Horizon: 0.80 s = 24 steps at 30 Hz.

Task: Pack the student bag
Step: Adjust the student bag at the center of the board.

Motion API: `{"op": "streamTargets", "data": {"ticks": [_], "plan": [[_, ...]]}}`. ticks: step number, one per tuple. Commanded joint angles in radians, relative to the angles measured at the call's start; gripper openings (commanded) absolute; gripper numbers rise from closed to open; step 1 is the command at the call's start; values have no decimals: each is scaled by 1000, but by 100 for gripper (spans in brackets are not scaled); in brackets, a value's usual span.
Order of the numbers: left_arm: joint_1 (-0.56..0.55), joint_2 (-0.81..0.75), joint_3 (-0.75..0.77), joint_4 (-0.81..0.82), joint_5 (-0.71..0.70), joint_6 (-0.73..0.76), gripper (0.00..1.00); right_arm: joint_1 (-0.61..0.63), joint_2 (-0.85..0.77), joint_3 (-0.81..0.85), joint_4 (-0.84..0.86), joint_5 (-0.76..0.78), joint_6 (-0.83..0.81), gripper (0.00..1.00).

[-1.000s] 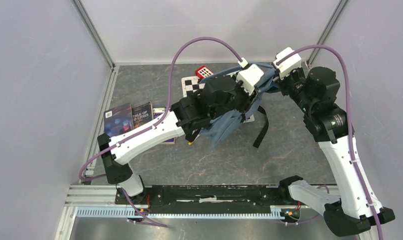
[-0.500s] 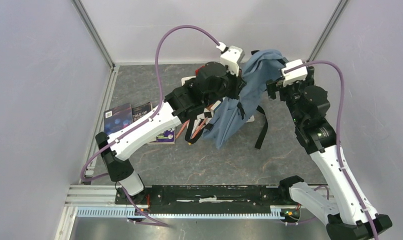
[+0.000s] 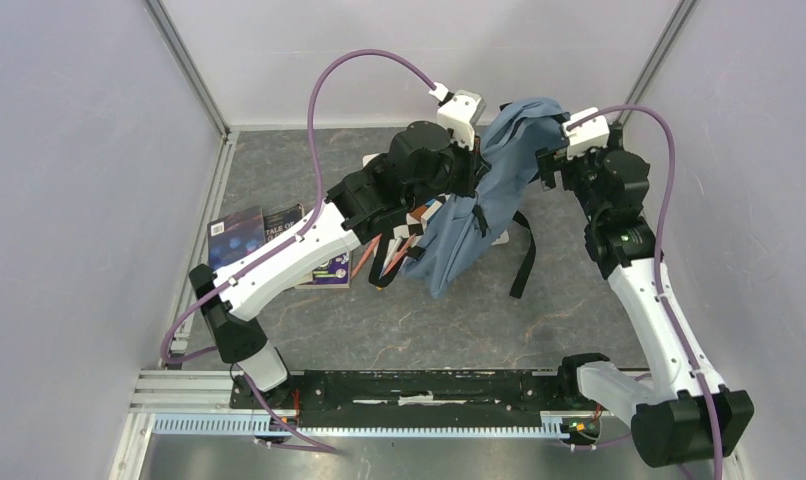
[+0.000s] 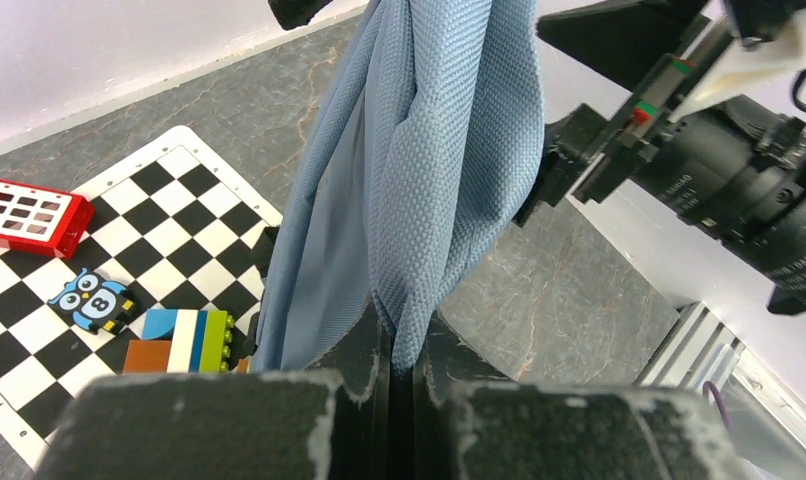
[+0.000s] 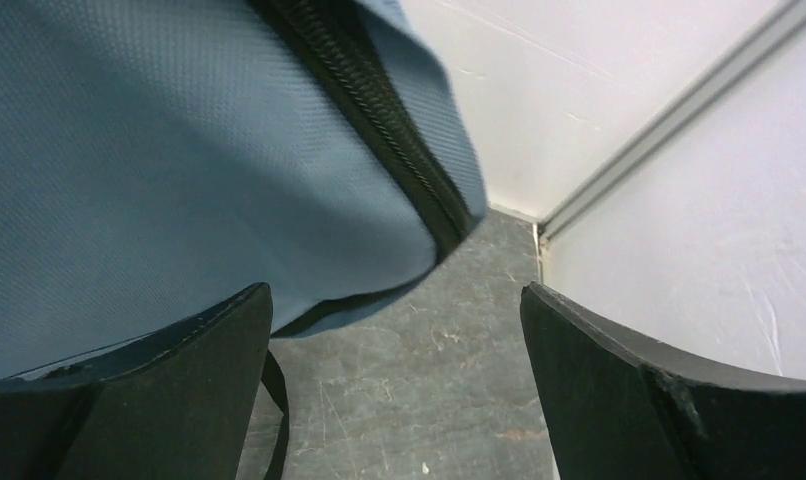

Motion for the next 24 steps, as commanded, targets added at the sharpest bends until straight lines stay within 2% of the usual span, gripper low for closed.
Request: {"op": "streamTargets", "data": {"ticks": [1,4,8,10,12,13,17,21,24], "plan": [[0,-67,20,12,27,52,2,-16,41,53,110,-175,-72,98],[-1,-68,31,-2,69,91,2,-16,42,37,149,-182,-146,97],[-2,-72,38,-15,128,148,2,-17,28,24,200,-120,-253,76],[-2,-71,43,-15,165,164,2,-16,29,52,191,-98,-286,63],[-2,-65,52,-6,226,174,2,-16,30,82,181,-95,-303,28],[-2,-61,59,5,261,172,2,-17,26,92,181,-95,-301,20],[-2,-35,97,51,330,134,2,-17,5,135,182,-81,-306,0],[-6,-31,74,139,310,24,2,-16,-28,188,175,-64,-333,0],[-6,-53,-45,214,257,-126,2,-17,-45,229,156,-64,-357,0]]}}
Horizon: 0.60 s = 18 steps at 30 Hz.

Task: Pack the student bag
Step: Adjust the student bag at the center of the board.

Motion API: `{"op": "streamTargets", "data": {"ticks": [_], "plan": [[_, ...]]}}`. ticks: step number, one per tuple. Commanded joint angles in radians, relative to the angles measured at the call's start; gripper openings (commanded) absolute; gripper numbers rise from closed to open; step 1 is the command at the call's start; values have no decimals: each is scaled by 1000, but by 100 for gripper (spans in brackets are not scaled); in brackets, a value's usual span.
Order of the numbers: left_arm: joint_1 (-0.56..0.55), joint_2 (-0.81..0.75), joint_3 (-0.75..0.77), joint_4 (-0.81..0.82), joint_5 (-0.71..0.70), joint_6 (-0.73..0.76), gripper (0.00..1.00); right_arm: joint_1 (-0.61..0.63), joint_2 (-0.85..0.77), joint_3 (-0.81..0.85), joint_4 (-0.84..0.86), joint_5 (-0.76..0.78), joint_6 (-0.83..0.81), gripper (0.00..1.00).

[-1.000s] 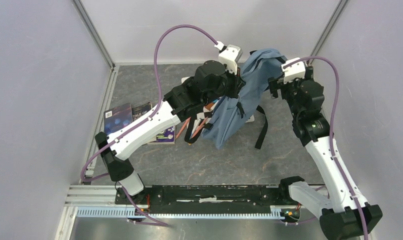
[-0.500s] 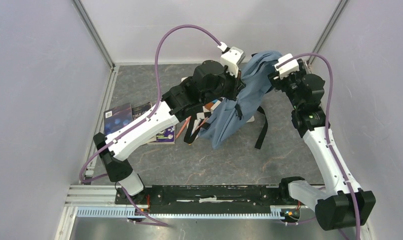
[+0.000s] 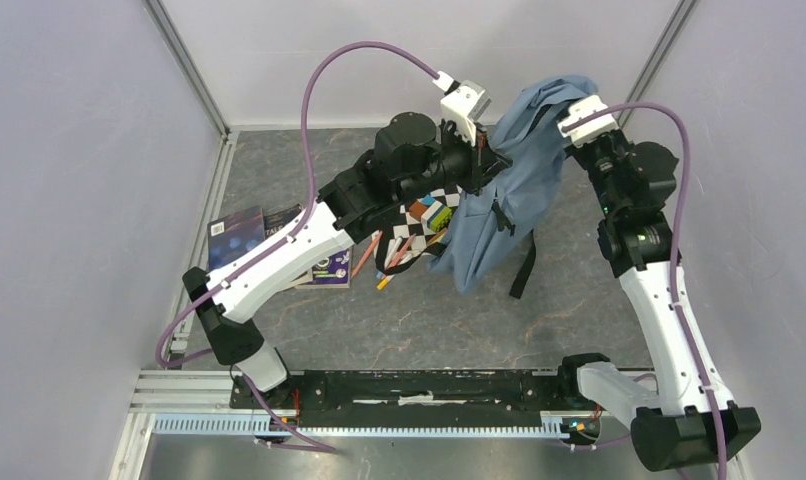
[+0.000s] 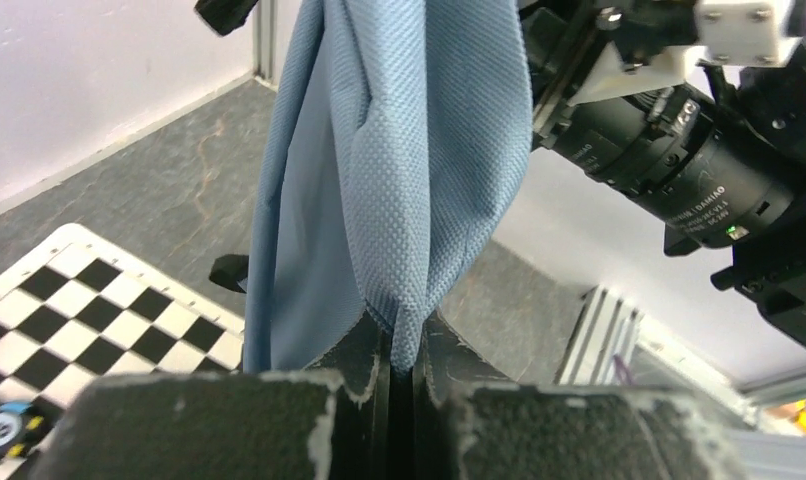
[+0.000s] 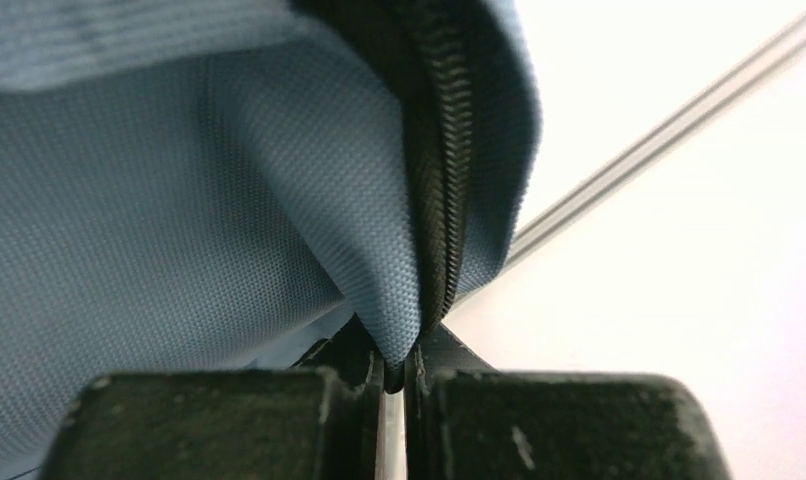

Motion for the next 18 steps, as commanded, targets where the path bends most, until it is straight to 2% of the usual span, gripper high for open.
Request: {"op": "streamTargets", "data": {"ticks": [1,6,12,13,17,18], "plan": [[-10,-52,-140,165,4,-240,2,-4,-59,118,91,25,-55,0],[3,-115,-357,252,-30,-347,2,-3,-61,81,56,-2,5,0],[65,-161,-526,299,-21,-364,2,-3,-80,-116,68,-67,186,1],[76,-166,-550,322,-6,-370,2,-3,-85,-137,68,-79,219,10],[101,-174,-580,340,25,-346,2,-3,-110,-167,35,-95,348,72],[109,-172,-579,340,29,-347,2,-2,-117,-165,20,-98,377,81]]}}
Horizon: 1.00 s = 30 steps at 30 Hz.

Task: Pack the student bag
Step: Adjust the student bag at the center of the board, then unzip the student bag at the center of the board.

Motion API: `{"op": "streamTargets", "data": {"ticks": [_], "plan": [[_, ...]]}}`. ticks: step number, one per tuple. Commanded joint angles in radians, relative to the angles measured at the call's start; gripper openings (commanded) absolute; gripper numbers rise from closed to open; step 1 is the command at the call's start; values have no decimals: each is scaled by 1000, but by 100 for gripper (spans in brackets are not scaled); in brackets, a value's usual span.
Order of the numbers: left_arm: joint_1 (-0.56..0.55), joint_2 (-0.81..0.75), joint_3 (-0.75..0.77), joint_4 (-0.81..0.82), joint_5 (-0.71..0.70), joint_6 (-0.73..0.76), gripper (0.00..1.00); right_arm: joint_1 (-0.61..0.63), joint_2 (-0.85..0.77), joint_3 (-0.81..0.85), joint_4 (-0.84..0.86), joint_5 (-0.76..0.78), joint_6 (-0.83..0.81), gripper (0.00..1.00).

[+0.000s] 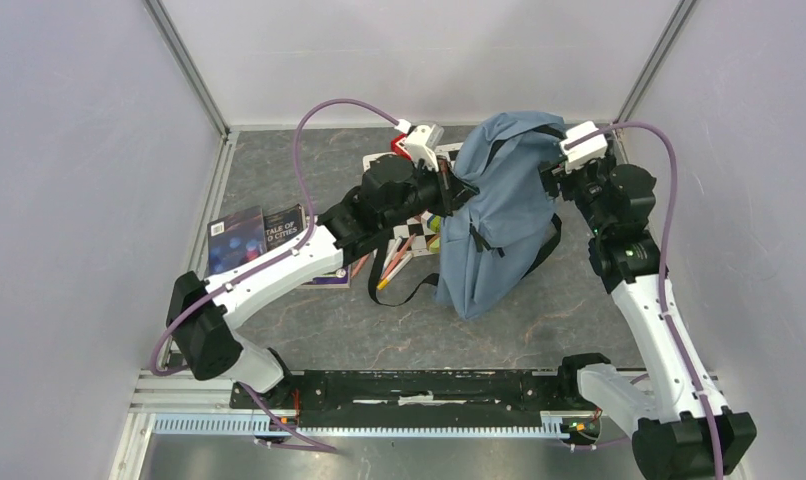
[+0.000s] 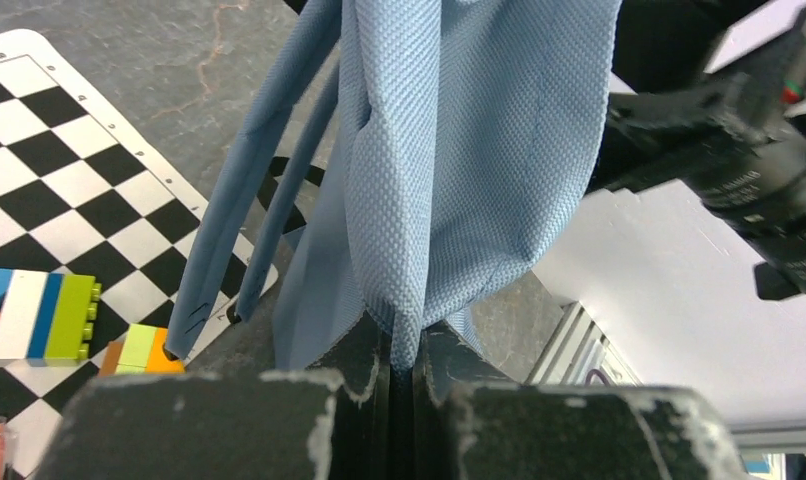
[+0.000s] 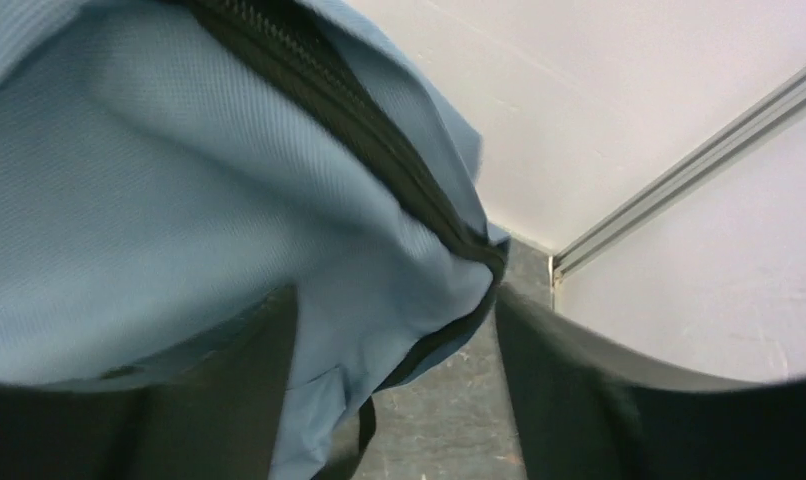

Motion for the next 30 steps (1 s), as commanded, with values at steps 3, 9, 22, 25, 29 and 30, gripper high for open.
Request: {"op": "streamTargets", "data": {"ticks": [3,9,22,25,29,30], "plan": [[47,-20,-13,-72,14,-53,2,5,-73,27,-33,-45,257,97],[86,16,44,-226,-67,-90,2,5,-64,110,-237,-102,484,98],[123,80,123,-301,-114,-84,2,138,24,123,-338,-342,807,76],[129,83,131,-307,-112,-88,2,223,45,144,-367,-306,829,72],[130,90,138,-305,-103,-88,2,275,59,150,-388,-278,834,61],[130,90,139,-302,-103,-88,2,283,63,148,-393,-273,829,59]]}}
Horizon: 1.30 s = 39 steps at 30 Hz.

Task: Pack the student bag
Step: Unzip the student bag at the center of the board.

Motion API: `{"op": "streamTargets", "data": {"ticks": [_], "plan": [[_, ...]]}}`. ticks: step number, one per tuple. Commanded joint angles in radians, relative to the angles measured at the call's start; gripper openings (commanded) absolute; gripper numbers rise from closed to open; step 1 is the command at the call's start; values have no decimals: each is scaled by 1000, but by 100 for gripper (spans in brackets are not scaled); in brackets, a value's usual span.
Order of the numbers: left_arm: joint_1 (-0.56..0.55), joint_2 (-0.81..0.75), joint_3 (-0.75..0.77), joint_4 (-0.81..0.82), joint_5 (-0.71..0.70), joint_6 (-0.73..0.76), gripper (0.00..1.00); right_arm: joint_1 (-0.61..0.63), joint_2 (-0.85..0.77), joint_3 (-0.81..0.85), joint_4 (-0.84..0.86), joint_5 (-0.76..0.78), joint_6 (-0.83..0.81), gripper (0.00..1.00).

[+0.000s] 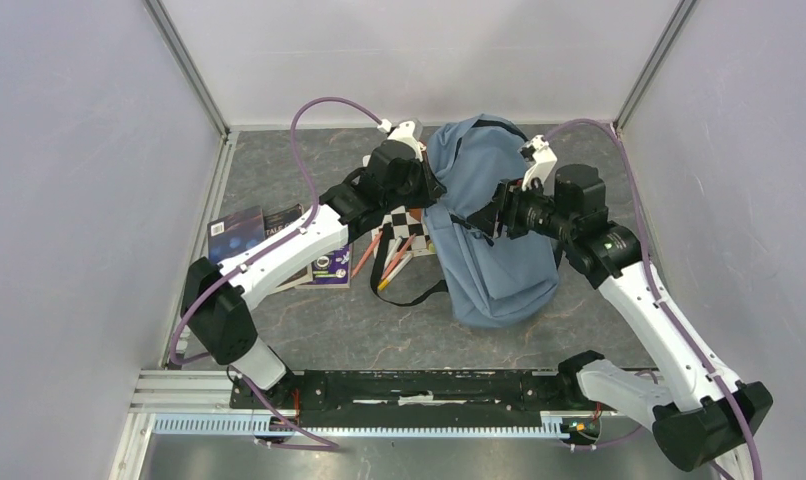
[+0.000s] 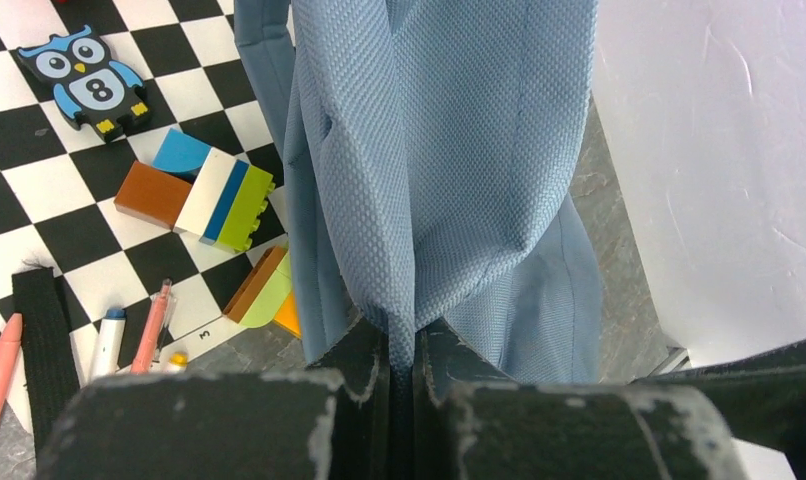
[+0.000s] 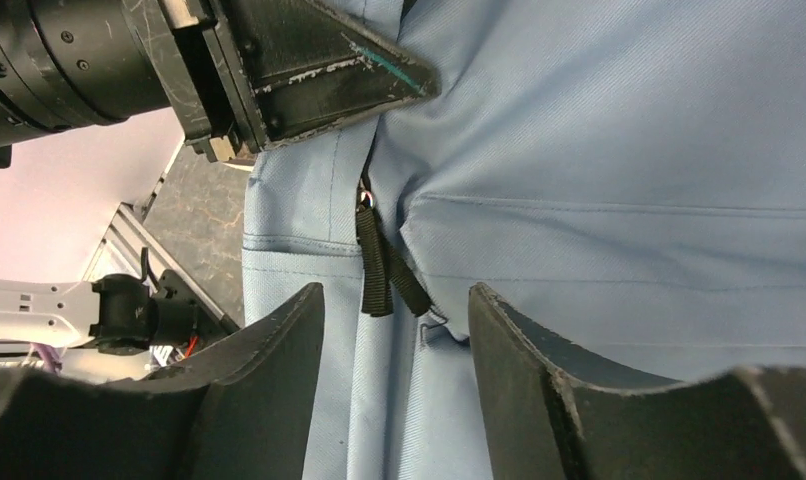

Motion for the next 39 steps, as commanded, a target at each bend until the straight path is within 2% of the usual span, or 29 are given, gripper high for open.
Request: {"op": "streamTargets", "data": {"ticks": [1,4,9,22,33,39], "plan": [[1,2,49,-4,15,-6,2,36,12,49,-24,41,22,57],[1,4,50,0,20,-5,2,58,34,54,-36,57,3,50],[2,7,55,3,21,0,2,89,63,65,-38,65,-13,44],[3,18,65,-1,28,5,2,151,114,114,-59,92,-58,38],[3,26,77,1,36,11,2,188,130,117,-130,235,-158,37],[3,37,87,1,52,20,2,192,131,127,-110,256,-180,34]]}}
